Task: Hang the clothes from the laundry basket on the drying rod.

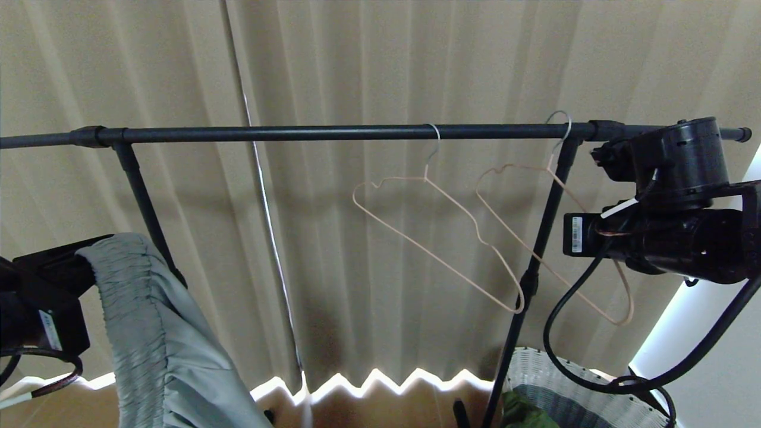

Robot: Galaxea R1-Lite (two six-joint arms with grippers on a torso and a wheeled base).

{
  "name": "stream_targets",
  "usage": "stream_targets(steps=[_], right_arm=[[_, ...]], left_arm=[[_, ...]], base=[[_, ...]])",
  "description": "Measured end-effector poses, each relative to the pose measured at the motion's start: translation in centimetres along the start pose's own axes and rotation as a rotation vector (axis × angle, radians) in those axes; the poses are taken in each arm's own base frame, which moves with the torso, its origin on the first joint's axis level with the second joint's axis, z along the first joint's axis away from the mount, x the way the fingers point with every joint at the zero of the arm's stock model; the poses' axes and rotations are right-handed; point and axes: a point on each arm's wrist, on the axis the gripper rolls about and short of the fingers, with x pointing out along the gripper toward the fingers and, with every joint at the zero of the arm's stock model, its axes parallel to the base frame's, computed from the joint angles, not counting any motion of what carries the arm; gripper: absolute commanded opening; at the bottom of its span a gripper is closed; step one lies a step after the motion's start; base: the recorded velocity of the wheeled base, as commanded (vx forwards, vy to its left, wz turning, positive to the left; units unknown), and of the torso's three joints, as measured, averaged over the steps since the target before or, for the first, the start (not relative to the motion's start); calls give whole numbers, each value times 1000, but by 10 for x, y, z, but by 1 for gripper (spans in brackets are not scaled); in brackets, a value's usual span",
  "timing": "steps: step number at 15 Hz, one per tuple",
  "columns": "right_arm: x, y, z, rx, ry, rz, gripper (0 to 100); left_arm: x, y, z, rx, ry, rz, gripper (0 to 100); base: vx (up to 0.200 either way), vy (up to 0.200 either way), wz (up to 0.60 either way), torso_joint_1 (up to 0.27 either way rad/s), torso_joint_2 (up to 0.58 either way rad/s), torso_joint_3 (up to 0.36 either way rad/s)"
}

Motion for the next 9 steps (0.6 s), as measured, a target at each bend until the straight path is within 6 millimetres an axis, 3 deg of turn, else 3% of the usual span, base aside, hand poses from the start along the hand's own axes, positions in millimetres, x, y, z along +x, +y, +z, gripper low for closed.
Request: stream_targets(steps=[4, 9], right_arm=[[-17, -9, 3, 29, -54, 21, 0], [-32, -22, -15, 35, -81, 34, 0]], left_arm=[[0, -1, -2, -3, -23, 5, 0], [1, -2, -6, -2, -26, 8, 0]], base=[[0, 0, 0, 0, 0, 0], [0, 0, 0, 0, 0, 0]])
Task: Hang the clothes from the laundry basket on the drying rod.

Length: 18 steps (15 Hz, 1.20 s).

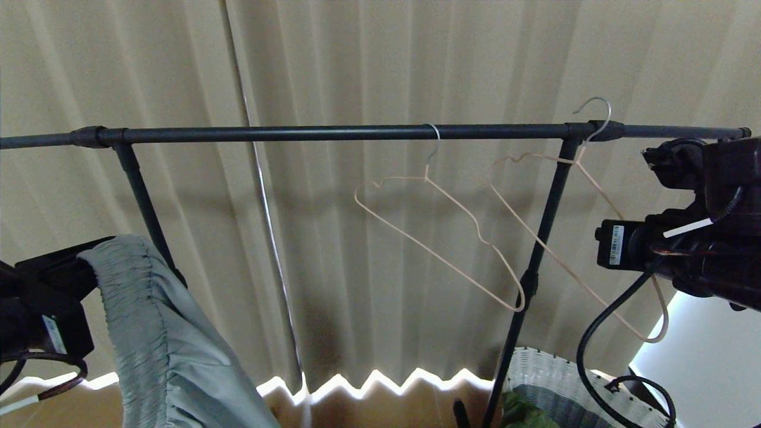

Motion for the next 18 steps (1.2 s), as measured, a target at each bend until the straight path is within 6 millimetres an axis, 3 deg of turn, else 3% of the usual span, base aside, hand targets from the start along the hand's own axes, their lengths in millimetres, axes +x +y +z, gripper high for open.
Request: stream_targets(steps=[10, 14, 18], right_arm=[[-33, -10, -20, -40, -4, 60, 0], [-37, -10, -15, -3, -69, 86, 0], [-41, -2, -10, 54, -174, 237, 0]], left_arm=[[1, -2, -7, 45, 26, -5, 0], [2, -3, -10, 48, 38, -9, 0], [7, -4, -10, 48, 51, -13, 0]], base=[[-200, 0, 0, 1, 2, 2], [0, 0, 0, 0, 0, 0], [0, 0, 0, 0, 0, 0]])
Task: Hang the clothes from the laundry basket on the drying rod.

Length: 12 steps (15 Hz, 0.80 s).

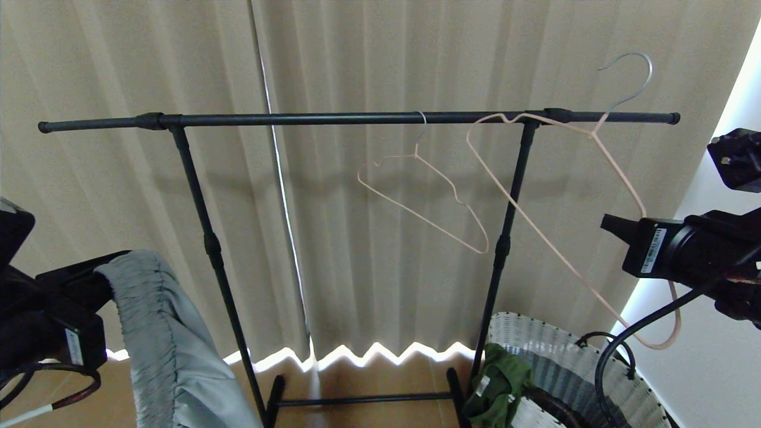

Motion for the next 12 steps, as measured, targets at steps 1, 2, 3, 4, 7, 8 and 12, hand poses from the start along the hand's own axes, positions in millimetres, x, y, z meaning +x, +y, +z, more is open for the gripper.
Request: stream_targets(steps=[1, 2, 3, 4, 7, 8, 12], right_arm=[[-1, 2, -1, 2, -7, 24, 0], [-2, 3, -3, -1, 0, 42, 0], [-3, 8, -4, -2, 2, 84, 0], [-6, 15, -9, -12, 18, 134, 0], [-21, 37, -32, -62, 93, 284, 0], [-28, 44, -40, -80, 121, 339, 0], [-56, 69, -62, -114, 201, 527, 0]], left_arm=[[3, 0, 1, 1, 4, -1, 0], [5, 0, 2, 1, 10, -2, 0], [9, 1, 6, -1, 7, 1, 0], [14, 2, 11, -4, 5, 4, 0], [42, 4, 33, -30, 3, 13, 0], [51, 2, 39, -55, 4, 17, 0], [89, -12, 65, -158, 21, 105, 0]], base=[[0, 0, 0, 0, 0, 0], [0, 0, 0, 0, 0, 0], [0, 0, 0, 0, 0, 0], [0, 0, 0, 0, 0, 0], [0, 0, 0, 0, 0, 0], [0, 0, 0, 0, 0, 0], [0, 0, 0, 0, 0, 0]])
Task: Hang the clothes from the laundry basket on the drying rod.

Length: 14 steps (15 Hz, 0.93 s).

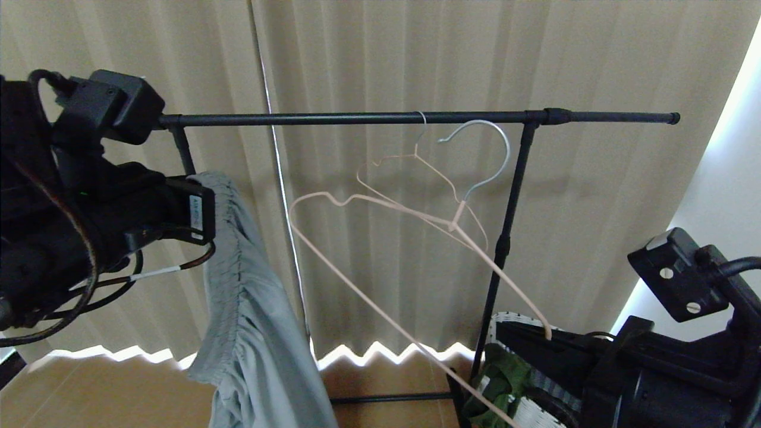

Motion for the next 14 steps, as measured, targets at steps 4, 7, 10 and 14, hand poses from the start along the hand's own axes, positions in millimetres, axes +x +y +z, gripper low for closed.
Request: stream_targets(steps=[4, 7, 10, 14], right_arm=[[-4, 13, -15, -40, 55, 71, 0], [-4, 14, -20, -51, 70, 81, 0], [-6, 16, -21, -52, 83, 123, 0], [-7, 17, -21, -55, 94, 166, 0]], left_arm=[[22, -14, 2, 0, 30, 27, 0], [27, -17, 0, 6, 43, 26, 0], [32, -18, -1, 6, 43, 67, 0], [39, -21, -3, 13, 41, 72, 0]], base=[[0, 0, 0, 0, 0, 0], [0, 0, 0, 0, 0, 0], [0, 0, 0, 0, 0, 0], [0, 0, 0, 0, 0, 0]])
